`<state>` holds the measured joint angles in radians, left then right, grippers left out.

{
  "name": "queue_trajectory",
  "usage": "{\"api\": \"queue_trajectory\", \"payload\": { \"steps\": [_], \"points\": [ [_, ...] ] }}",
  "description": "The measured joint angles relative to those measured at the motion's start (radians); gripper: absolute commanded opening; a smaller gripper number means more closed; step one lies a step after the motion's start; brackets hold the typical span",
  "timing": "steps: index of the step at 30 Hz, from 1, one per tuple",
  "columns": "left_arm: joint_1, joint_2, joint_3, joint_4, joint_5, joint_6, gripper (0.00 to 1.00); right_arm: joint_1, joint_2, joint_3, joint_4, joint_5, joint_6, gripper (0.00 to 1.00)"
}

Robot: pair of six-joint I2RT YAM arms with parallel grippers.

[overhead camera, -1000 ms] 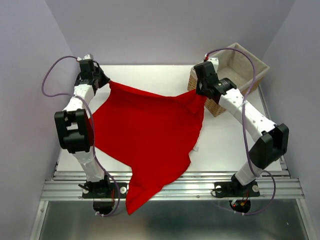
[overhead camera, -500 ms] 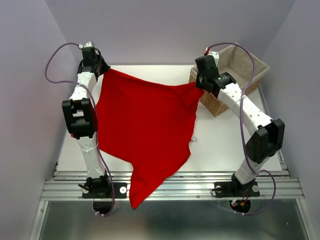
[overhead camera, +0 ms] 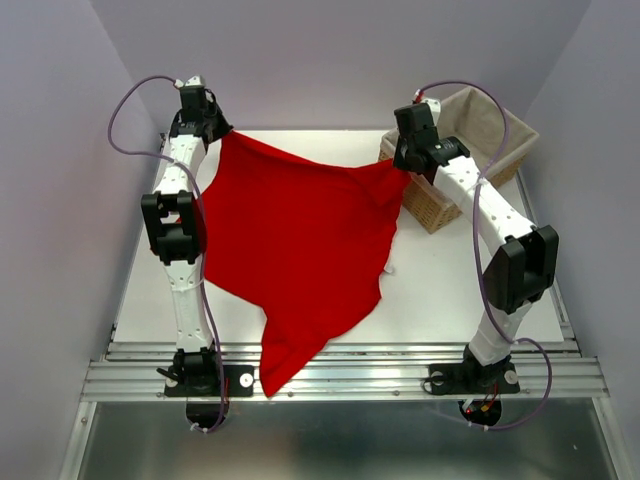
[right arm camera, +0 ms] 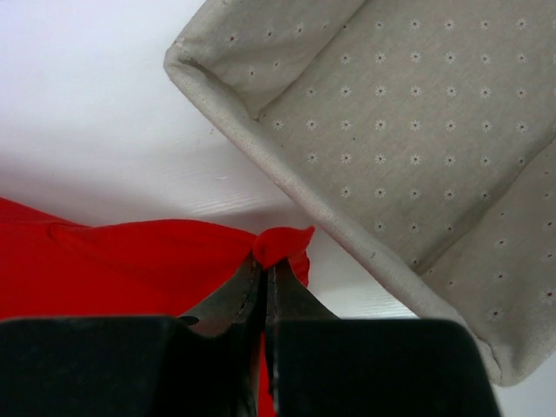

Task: Roll the t-shirts
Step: Fold the T-shirt at the center of the board.

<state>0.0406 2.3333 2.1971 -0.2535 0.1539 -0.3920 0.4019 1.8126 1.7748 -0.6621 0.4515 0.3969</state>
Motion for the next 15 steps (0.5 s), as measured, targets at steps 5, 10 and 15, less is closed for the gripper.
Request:
{"api": "queue_trajectory", "payload": {
  "steps": [5, 10, 15],
  "points": [
    [0.001, 0.002, 0.000, -0.014, -0.003, 0.023, 0.00, -0.002, 0.000, -0.005, -0.006, -0.045, 0.079, 0.01],
    [0.001, 0.002, 0.011, -0.040, -0.005, 0.052, 0.00, 0.008, -0.022, -0.087, -0.015, -0.098, 0.223, 0.01],
    [0.002, 0.002, 0.011, -0.064, -0.005, 0.076, 0.00, 0.046, -0.036, -0.173, -0.034, -0.111, 0.322, 0.01]
  ]
}}
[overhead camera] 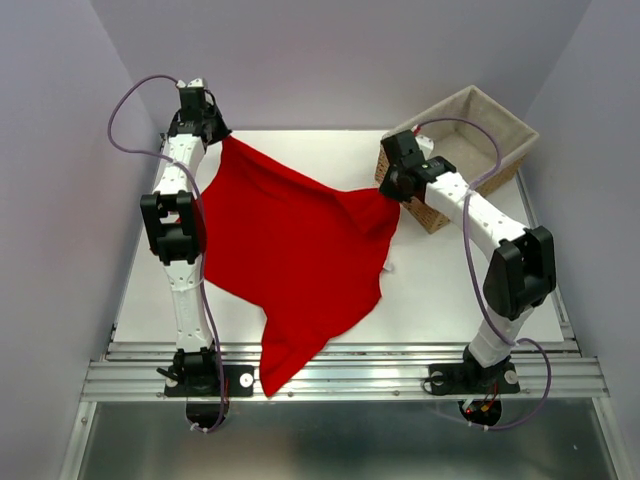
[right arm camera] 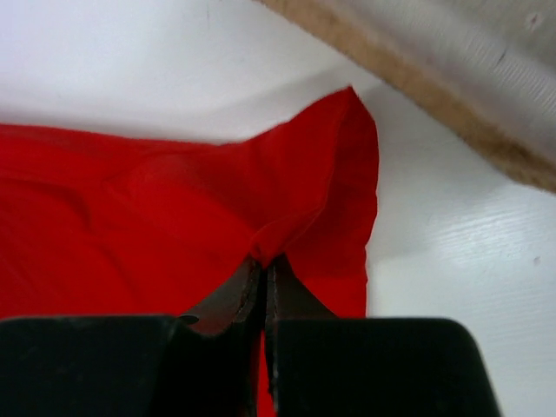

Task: Roll the t-shirts
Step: Fold the T-shirt at the center of the board.

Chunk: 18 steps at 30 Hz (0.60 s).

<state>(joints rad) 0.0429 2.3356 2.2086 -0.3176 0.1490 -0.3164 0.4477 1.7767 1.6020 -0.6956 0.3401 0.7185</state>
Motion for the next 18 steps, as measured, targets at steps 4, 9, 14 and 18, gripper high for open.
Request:
{"api": "queue_trajectory", "payload": {
  "steps": [4, 9, 14, 18],
  "points": [
    [0.005, 0.000, -0.008, -0.012, -0.002, 0.014, 0.00, 0.039, -0.017, -0.093, 0.007, -0.012, 0.077, 0.01],
    [0.010, -0.006, -0.072, -0.022, -0.020, 0.032, 0.00, 0.061, -0.043, -0.184, 0.020, -0.025, 0.144, 0.01],
    [0.020, -0.007, -0.110, -0.057, -0.030, 0.043, 0.00, 0.065, -0.085, -0.220, 0.031, -0.032, 0.181, 0.01],
    [0.029, -0.026, -0.135, -0.060, -0.037, 0.047, 0.00, 0.074, -0.136, -0.246, 0.046, -0.046, 0.200, 0.01]
  ]
}}
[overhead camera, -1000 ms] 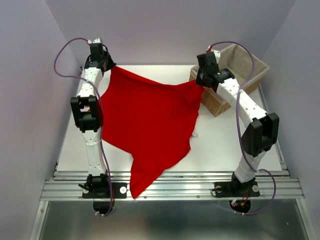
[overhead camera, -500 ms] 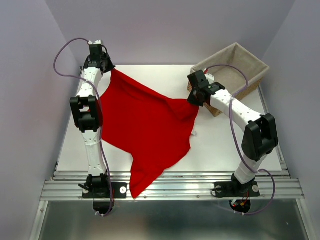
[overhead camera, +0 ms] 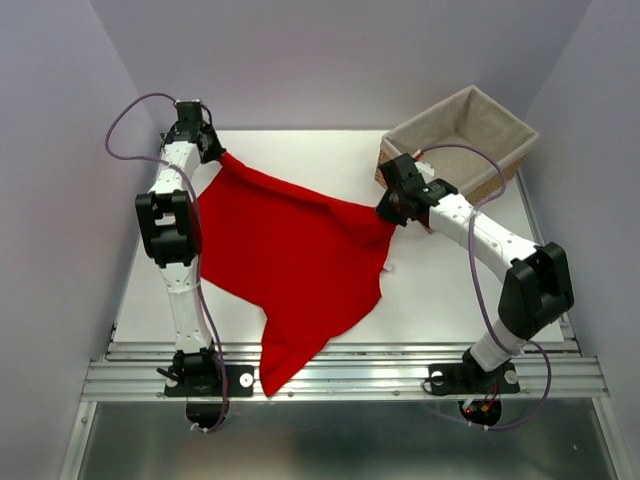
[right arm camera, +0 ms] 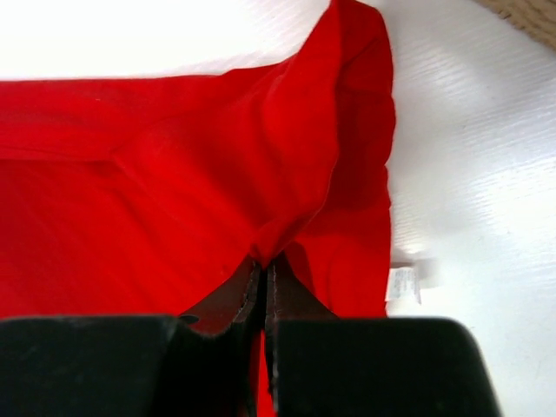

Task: Roll the t-shirts
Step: Fold the T-shirt at the center of the board.

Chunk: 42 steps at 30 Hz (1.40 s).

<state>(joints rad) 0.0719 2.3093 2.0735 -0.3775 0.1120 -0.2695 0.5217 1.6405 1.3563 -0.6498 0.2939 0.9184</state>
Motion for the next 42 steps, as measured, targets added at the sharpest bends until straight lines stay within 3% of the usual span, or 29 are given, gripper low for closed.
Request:
{"api": "queue_trajectory", "payload": {
  "steps": [12, 29, 31, 33, 35, 36, 37, 40, 42],
  "points": [
    [0.022, -0.139, -0.122, -0.011, -0.025, 0.004, 0.00, 0.098, -0.089, -0.083, 0.038, -0.026, 0.056, 0.01],
    [0.024, -0.155, -0.192, -0.080, -0.134, 0.010, 0.00, 0.182, -0.177, -0.249, 0.085, -0.050, 0.135, 0.01],
    [0.028, -0.161, -0.198, -0.089, -0.144, 0.010, 0.00, 0.204, -0.178, -0.267, 0.089, -0.053, 0.143, 0.03],
    [0.034, -0.166, -0.201, -0.098, -0.151, 0.010, 0.00, 0.228, -0.178, -0.287, 0.094, -0.055, 0.152, 0.13],
    [0.039, -0.167, -0.201, -0.105, -0.152, 0.010, 0.17, 0.248, -0.178, -0.306, 0.101, -0.056, 0.165, 0.24],
    [0.041, -0.167, -0.201, -0.108, -0.152, 0.011, 0.40, 0.260, -0.178, -0.320, 0.103, -0.057, 0.171, 0.43],
    [0.042, -0.167, -0.202, -0.111, -0.153, 0.010, 0.53, 0.264, -0.179, -0.326, 0.104, -0.057, 0.177, 0.50],
    [0.042, -0.168, -0.203, -0.116, -0.159, 0.010, 0.73, 0.277, -0.195, -0.375, 0.109, -0.058, 0.186, 0.61],
    [0.042, -0.171, -0.203, -0.121, -0.158, 0.010, 0.75, 0.278, -0.216, -0.413, 0.097, -0.050, 0.186, 0.62]
  ]
}}
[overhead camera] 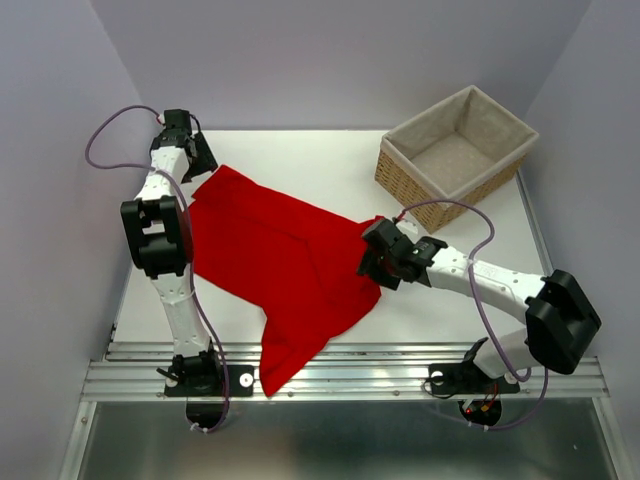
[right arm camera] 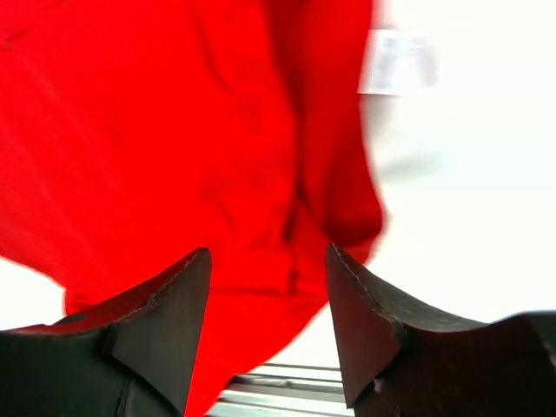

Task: Roll the t-shirts
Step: Fold the T-shirt at the center of the board.

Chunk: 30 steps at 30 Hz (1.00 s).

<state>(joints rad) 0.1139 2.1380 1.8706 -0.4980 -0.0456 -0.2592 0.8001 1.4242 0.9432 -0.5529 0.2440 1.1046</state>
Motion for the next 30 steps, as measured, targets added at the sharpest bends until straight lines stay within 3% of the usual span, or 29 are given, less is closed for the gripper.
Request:
{"api": "queue_trajectory", "payload": {
  "steps": [5, 14, 20, 30],
  "points": [
    [-0.008, -0.018, 0.000, -0.010, 0.004, 0.000, 0.75, 0.000, -0.052, -0.024, -0.052, 0.061, -0.001, 0.60],
    [-0.133, -0.107, -0.066, 0.017, 0.044, -0.005, 0.73, -0.044, -0.036, 0.063, -0.092, 0.142, -0.088, 0.40],
    [-0.187, -0.106, -0.124, 0.036, 0.116, -0.015, 0.72, -0.142, 0.140, 0.208, -0.070, 0.149, -0.194, 0.43],
    [-0.164, -0.066, -0.164, 0.046, 0.117, -0.020, 0.71, -0.237, 0.263, 0.237, 0.018, 0.027, -0.295, 0.49]
  ]
}}
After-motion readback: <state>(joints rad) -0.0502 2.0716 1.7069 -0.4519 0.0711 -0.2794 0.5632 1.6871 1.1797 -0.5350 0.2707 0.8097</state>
